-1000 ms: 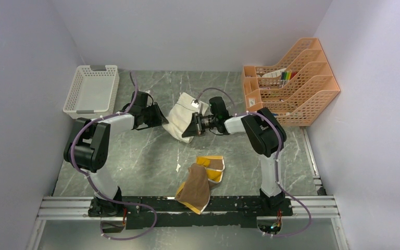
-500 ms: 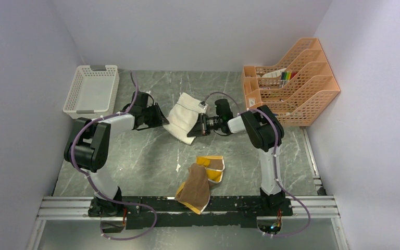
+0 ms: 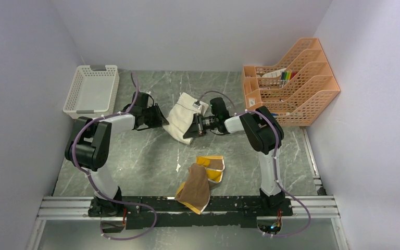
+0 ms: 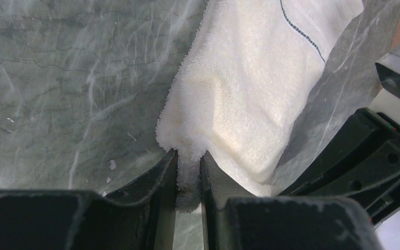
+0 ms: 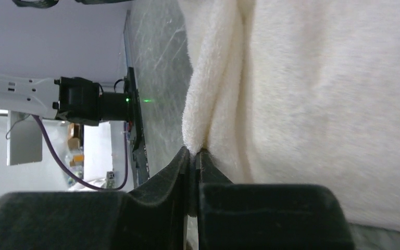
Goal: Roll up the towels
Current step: Roll the towel at the center of the board.
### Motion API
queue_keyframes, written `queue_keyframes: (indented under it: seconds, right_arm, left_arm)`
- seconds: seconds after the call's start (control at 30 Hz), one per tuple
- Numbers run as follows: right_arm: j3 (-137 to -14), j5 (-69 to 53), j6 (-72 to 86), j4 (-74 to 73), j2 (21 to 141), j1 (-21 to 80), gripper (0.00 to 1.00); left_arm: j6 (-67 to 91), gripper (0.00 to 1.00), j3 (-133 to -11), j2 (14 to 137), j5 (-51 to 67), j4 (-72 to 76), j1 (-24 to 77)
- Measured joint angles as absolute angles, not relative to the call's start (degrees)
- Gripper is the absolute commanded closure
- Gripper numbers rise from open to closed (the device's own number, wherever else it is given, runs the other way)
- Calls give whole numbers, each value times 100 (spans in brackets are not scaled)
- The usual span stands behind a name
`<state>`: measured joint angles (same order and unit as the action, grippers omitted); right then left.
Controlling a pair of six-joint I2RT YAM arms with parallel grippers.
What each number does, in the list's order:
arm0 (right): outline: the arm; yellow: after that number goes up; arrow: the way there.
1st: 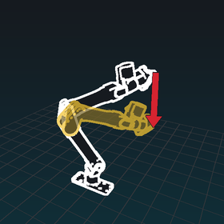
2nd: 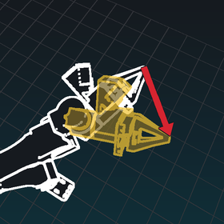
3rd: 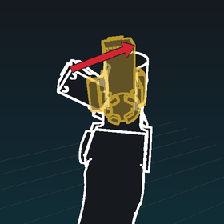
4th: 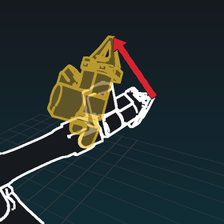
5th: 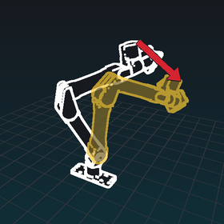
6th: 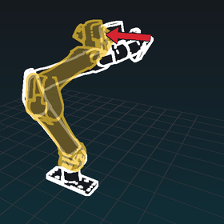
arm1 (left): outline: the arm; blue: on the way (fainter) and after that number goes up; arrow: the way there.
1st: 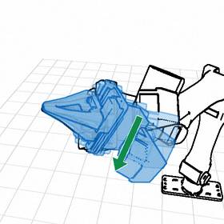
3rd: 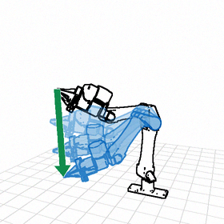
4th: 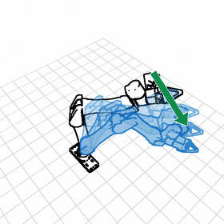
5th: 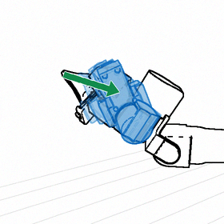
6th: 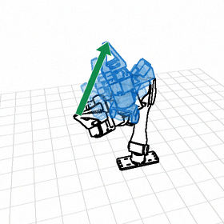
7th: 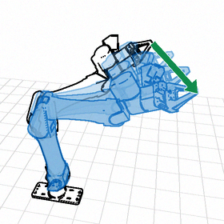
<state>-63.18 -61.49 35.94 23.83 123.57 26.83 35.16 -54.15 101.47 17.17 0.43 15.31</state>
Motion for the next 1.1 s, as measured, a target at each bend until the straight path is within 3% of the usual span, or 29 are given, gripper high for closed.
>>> queue_keyframes:
  seconds: [0.3, 0.47, 0.7, 1.1]
  right_arm:
    - [-6276, -6104, 3590, 2357, 12335, 2803, 75]
    - [-6340, -5940, 3236, 1874, 12333, 2799, 53]
    - [-6578, -5352, 2515, 1009, 12007, 2853, 49]
    - [-6635, -2283, 110, -84, 10189, 3789, 38]
  left_arm:
    - [3514, 71, -5415, 10147, 1702, 40, 1531]
    - [3511, 71, -5415, 10147, 1691, 38, 1531]
    - [3487, 71, -5415, 10147, 1629, 38, 1531]
    - [3454, 71, -5419, 10147, 1540, 19, 1531]
